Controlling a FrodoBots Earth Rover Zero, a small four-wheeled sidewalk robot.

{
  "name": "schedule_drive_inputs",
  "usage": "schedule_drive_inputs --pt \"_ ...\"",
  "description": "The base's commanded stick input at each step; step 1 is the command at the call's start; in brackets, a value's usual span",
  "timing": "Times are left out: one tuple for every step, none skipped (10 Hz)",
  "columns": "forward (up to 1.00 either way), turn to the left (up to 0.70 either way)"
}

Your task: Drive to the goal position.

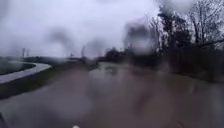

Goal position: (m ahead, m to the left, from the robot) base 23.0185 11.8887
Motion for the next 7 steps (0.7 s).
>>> schedule_drive_inputs --pt "0.70 0.00" --pt "0.70 0.00" --pt "0.70 0.00" --pt "0.70 0.00" --pt "0.70 0.00" --pt "0.70 0.00" --pt "0.70 0.00"
